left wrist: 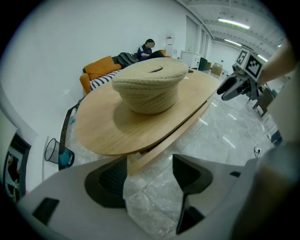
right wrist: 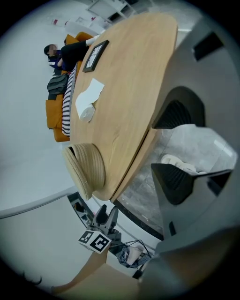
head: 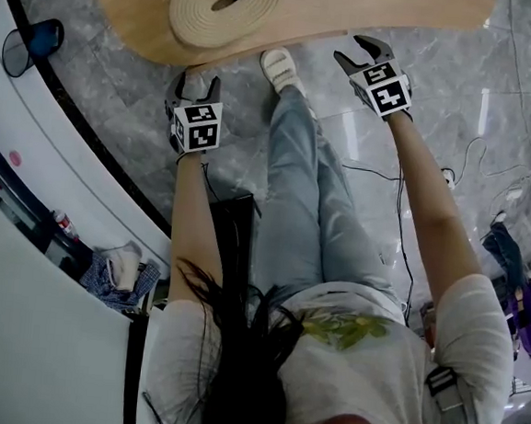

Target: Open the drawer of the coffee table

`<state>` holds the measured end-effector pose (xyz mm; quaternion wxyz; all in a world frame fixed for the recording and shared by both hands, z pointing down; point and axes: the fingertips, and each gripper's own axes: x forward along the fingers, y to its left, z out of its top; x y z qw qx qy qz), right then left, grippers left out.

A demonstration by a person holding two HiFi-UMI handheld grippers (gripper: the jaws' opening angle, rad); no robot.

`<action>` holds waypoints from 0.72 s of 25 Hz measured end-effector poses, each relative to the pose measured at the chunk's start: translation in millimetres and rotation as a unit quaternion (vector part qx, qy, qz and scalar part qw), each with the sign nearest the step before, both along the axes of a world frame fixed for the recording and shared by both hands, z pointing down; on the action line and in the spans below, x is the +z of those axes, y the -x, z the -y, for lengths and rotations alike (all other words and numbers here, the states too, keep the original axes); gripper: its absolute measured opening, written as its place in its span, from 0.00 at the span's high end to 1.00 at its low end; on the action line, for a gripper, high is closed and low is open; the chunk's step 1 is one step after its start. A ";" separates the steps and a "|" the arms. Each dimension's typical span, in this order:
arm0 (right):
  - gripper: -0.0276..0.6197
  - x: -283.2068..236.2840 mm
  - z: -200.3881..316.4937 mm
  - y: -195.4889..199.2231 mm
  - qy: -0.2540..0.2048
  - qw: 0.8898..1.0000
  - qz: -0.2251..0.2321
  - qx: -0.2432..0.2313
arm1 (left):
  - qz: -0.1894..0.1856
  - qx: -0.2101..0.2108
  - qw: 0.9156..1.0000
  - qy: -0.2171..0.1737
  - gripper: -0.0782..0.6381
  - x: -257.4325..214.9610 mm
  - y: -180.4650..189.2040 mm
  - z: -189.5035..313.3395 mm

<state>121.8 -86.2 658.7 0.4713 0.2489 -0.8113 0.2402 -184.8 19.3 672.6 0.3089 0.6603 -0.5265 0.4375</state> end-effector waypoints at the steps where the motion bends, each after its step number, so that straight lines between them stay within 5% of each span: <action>1: 0.62 3.7 -0.6 0.0 0.003 1.000 -0.001 0.001 | 0.005 0.010 1.000 0.005 0.47 3.5 0.8 -0.8; 10: 0.60 34.7 3.8 -1.1 0.008 1.000 -0.024 -0.003 | 0.029 0.051 0.998 0.031 0.46 30.4 2.8 -0.1; 18: 0.61 47.3 17.7 2.9 0.008 0.998 -0.002 0.059 | 0.032 0.037 0.998 0.033 0.46 41.1 8.7 6.2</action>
